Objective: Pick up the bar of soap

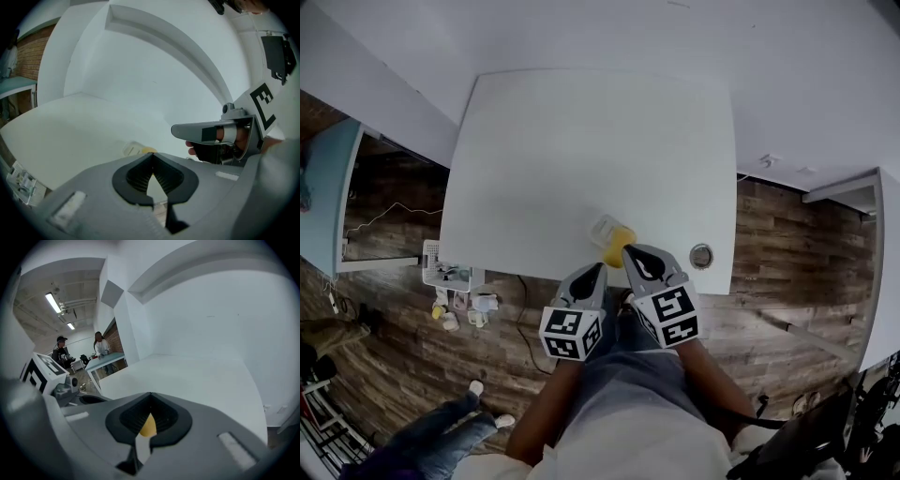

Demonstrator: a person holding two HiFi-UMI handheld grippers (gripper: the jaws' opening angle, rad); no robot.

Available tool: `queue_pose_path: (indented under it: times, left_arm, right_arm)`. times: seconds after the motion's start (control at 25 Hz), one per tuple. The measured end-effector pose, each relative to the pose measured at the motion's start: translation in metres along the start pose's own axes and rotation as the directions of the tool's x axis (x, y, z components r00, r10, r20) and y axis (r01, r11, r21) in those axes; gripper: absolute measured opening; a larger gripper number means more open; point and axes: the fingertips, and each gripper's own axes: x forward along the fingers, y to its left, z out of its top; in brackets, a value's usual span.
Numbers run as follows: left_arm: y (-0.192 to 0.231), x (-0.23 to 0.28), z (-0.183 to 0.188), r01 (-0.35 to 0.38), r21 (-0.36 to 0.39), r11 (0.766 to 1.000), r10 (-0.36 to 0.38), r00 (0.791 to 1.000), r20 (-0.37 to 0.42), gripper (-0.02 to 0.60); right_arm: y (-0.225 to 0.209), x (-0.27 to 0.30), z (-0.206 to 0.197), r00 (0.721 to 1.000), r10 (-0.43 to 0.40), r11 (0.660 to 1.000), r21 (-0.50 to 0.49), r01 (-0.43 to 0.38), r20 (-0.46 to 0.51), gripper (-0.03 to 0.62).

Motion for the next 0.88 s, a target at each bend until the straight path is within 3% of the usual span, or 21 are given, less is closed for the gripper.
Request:
queue_pose_path:
  times: [0.36,0.52,0.88]
  left_arm:
    - [0.007,0.013,-0.021,0.014,-0.08,0.997,-0.018,0.999,-0.04,0.003]
    - [0.008,0.015,-0.029,0.025,-0.152,0.988,-0.032,0.999,-0.044,0.005]
    - [0.006,0.021,-0.04,0.058,-0.234,0.971,-0.075,0.995,-0.062,0.074]
  right_arm:
    - [-0.019,0.035,-0.033,0.997,-0.037,0.999,0.032,0.039,-0.071,0.002]
    - [-0.021,0.039,-0.037,0.996,-0.042,0.998,0.035,0.045,-0.081,0.002]
    - [-0.016,0.043,-0.048,0.994,-0.035,0.999,0.03,0.038,-0.107,0.002]
